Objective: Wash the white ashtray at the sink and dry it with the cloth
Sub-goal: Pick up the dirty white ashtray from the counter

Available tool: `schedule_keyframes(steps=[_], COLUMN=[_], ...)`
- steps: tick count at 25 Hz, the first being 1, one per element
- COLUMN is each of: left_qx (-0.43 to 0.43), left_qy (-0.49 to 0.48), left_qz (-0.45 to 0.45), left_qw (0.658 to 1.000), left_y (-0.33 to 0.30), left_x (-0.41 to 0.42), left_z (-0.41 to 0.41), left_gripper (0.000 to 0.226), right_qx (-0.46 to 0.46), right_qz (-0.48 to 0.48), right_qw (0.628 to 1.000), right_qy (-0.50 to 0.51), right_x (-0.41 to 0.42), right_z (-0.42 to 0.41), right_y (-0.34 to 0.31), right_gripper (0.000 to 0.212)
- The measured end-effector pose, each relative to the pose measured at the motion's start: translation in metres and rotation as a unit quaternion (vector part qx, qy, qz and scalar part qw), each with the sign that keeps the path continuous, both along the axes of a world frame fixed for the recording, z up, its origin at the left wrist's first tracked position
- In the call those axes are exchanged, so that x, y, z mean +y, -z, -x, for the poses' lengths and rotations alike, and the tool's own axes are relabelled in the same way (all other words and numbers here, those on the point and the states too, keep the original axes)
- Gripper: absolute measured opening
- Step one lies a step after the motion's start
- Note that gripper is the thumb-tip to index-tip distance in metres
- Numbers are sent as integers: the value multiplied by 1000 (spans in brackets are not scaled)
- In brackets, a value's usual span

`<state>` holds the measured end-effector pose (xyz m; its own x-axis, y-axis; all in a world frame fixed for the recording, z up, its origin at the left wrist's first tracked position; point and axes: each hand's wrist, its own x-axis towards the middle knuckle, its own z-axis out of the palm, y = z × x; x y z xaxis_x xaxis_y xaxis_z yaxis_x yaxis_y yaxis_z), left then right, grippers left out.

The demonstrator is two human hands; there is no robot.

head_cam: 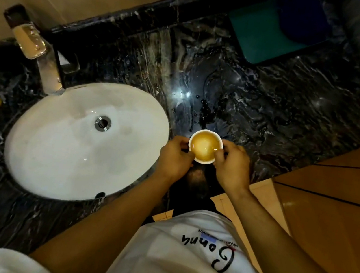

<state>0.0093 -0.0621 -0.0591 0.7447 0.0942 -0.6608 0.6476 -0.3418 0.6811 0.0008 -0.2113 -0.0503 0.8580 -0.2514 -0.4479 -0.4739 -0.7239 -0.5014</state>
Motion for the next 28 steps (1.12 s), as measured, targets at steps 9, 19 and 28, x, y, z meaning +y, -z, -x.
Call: schedule_keyframes(steps=[9,19,28], left_qx=[-4,22,-30], left_qy=[-172,-339,-417], left_qz=[119,298,310], left_qw=[978,892,854], left_y=[-18,-21,1], left_x=[105,251,303], left_z=[16,56,42], left_gripper=[37,43,35], right_qx=[-35,7,-122], right_qz=[-64,-89,-90], right_qw=[997,990,975], right_qy=[-29,-106,-162], right_x=[104,245,294], right_z=[-4,-5,-77], right_y=[-23,-31,-38], right_gripper=[39,28,31])
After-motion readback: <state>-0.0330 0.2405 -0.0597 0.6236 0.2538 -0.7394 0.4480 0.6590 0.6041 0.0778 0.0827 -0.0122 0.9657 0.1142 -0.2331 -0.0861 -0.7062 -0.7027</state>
